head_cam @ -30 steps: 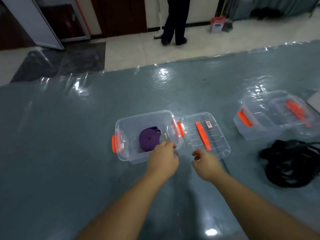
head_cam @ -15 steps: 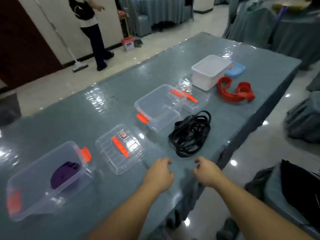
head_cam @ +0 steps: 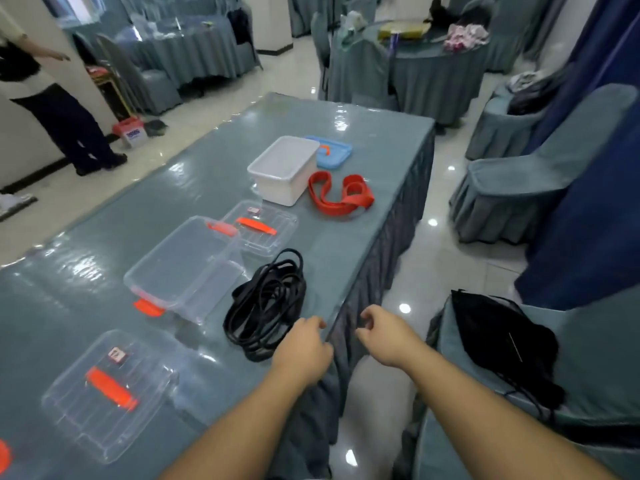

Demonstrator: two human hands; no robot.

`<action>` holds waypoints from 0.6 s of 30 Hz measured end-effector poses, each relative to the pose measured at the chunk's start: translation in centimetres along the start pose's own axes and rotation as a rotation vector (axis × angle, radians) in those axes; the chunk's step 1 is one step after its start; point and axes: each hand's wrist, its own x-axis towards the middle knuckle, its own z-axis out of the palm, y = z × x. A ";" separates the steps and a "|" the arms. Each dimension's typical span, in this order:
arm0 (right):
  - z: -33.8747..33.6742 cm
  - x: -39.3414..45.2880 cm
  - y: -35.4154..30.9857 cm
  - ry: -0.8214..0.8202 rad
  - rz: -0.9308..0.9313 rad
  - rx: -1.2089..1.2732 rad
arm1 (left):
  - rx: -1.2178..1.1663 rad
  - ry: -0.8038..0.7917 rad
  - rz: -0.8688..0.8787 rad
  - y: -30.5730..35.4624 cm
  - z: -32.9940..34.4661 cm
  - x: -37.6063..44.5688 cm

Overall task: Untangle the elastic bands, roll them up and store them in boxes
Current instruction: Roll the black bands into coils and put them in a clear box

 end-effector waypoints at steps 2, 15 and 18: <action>-0.6 1.4 0.1 -0.004 0.014 0.001 | 0.002 -0.015 0.004 0.5 0.1 1.8; -3.8 15.6 -2.2 -0.094 0.073 -0.133 | -0.045 -0.104 -0.066 -0.3 -1.7 16.5; -3.6 18.3 -3.0 -0.119 0.082 -0.155 | -0.058 -0.072 -0.083 -1.0 -2.8 18.0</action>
